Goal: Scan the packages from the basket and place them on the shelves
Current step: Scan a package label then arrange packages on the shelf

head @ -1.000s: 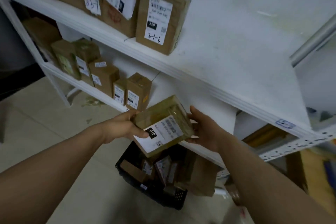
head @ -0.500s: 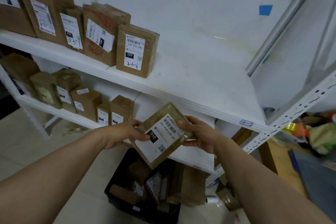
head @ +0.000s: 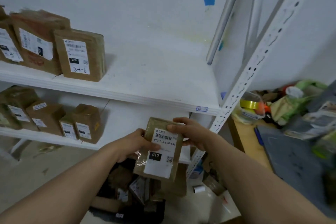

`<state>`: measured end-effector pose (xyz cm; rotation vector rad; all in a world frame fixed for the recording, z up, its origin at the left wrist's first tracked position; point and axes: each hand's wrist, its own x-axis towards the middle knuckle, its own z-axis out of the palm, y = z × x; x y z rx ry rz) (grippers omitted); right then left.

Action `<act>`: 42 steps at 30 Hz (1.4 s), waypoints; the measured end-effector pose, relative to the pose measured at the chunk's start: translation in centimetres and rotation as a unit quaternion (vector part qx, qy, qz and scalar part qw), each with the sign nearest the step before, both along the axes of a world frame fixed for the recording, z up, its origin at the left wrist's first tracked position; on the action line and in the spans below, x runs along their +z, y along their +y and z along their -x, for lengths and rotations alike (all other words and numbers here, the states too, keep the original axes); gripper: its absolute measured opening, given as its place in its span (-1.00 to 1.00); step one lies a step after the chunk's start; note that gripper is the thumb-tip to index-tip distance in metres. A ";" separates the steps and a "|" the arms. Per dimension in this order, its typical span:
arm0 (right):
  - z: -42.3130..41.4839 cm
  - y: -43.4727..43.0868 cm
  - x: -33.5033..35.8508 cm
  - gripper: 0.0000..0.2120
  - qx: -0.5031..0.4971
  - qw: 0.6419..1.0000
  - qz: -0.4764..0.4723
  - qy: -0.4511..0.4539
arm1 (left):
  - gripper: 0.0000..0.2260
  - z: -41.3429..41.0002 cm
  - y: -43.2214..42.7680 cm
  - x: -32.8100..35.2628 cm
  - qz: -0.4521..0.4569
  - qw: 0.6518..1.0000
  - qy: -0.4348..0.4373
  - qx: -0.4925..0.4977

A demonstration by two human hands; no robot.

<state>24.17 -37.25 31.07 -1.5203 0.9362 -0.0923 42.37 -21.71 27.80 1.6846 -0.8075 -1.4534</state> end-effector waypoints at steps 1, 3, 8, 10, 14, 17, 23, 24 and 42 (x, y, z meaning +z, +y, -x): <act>1.4 -0.7 -0.3 -0.31 -0.016 1.000 0.000 -0.001 | -0.28 1.5 -0.9 -0.1 -0.002 1.000 0.000 0.000; 4.3 -1.8 -0.8 -0.32 -0.052 0.999 -0.005 -0.002 | -0.31 4.6 -2.9 -0.6 -0.005 1.000 0.000 0.000; 11.9 -4.5 -2.4 -0.44 -0.155 0.987 -0.031 -0.014 | -0.23 12.2 -8.1 -2.4 -0.022 1.000 -0.002 0.001; 15.1 -5.5 -3.2 -0.54 -0.187 0.981 -0.040 -0.015 | -0.30 15.5 -9.9 -3.0 -0.030 1.000 0.007 0.006; 21.1 -7.5 -5.6 -0.53 -0.244 0.969 -0.047 -0.004 | -0.45 21.3 -12.7 -4.3 -0.047 0.999 -0.011 0.021; 25.1 -9.3 -8.5 -0.64 -0.319 0.946 -0.042 0.027 | -0.54 24.7 -14.1 -5.2 -0.057 0.998 -0.024 0.018; 33.0 -11.9 -12.2 -0.62 -0.364 0.898 0.104 0.226 | -0.43 28.9 -16.4 -7.1 -0.082 0.996 -0.027 0.019; 34.1 -12.1 -12.8 -0.57 -0.364 0.893 0.111 0.241 | -0.48 29.6 -16.8 -7.2 -0.087 0.996 -0.028 0.017; 37.0 -11.6 -16.6 -0.74 -0.192 0.960 -0.159 0.129 | -0.59 30.2 -15.6 -11.0 -0.126 0.977 -0.039 0.167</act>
